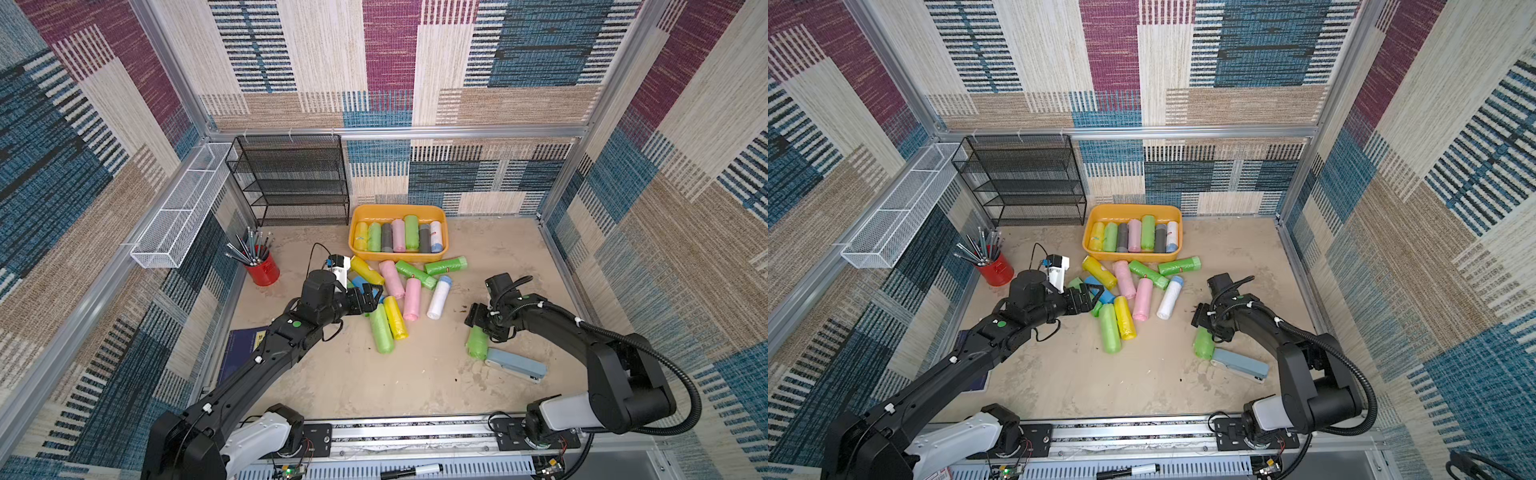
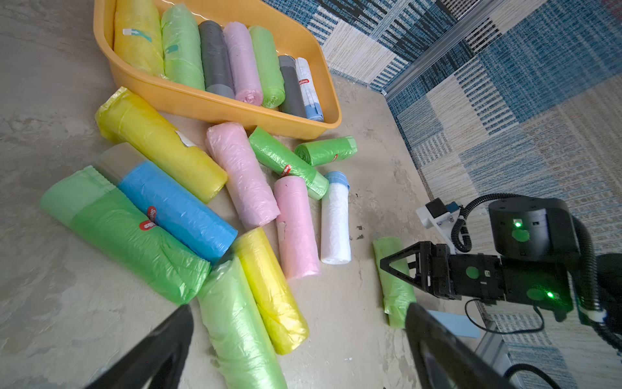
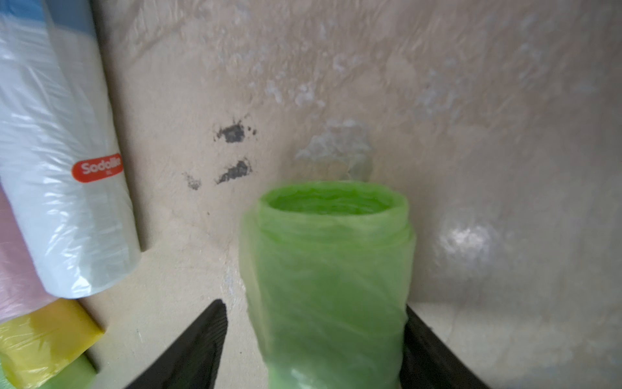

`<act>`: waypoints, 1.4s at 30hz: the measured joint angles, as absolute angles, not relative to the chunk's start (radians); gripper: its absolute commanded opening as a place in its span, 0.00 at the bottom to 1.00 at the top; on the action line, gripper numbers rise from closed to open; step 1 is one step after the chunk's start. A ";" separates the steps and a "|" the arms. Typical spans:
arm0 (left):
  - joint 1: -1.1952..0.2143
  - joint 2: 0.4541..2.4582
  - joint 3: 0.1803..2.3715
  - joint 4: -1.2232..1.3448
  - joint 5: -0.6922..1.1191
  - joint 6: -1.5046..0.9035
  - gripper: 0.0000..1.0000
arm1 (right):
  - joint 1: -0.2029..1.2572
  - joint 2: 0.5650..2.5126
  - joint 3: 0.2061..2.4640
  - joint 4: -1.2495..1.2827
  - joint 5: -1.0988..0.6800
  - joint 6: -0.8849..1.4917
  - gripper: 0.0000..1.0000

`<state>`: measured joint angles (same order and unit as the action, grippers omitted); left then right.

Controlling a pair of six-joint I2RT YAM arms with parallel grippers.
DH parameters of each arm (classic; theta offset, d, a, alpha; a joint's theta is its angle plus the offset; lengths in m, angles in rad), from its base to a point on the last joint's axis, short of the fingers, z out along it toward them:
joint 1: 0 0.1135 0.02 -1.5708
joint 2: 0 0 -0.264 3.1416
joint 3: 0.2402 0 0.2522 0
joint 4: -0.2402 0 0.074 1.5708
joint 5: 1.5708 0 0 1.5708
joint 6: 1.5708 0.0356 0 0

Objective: Put the roll of trash bags into the storage box
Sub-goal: Pick up the roll of trash bags from the center of the board.

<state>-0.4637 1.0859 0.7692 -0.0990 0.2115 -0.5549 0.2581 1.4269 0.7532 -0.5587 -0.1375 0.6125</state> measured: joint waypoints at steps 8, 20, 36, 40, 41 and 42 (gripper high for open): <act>-0.464 1.089 0.769 -0.099 0.189 -0.555 0.98 | 0.269 1.480 0.764 -0.540 -0.138 0.581 0.54; -0.463 1.092 0.769 -0.101 0.154 -0.554 0.99 | 0.274 1.504 0.814 -0.505 -0.183 0.545 0.43; -0.462 1.154 0.796 -0.121 0.049 -0.522 0.98 | 0.274 1.603 0.955 -0.363 -0.318 0.545 0.33; -0.462 1.145 0.796 -0.132 0.049 -0.522 0.98 | 0.274 1.615 1.000 -0.353 -0.343 0.545 0.32; -0.462 1.141 0.795 -0.133 0.048 -0.522 0.98 | 0.274 1.618 1.014 -0.351 -0.347 0.545 0.32; -0.462 1.136 0.792 -0.131 0.048 -0.522 0.99 | 0.274 1.619 1.026 -0.348 -0.350 0.545 0.32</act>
<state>-0.4622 1.1362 0.7918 -0.1310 0.0479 -0.5220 0.2737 1.6192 1.0260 -0.3477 -0.3496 0.5449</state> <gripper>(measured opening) 0.984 0.367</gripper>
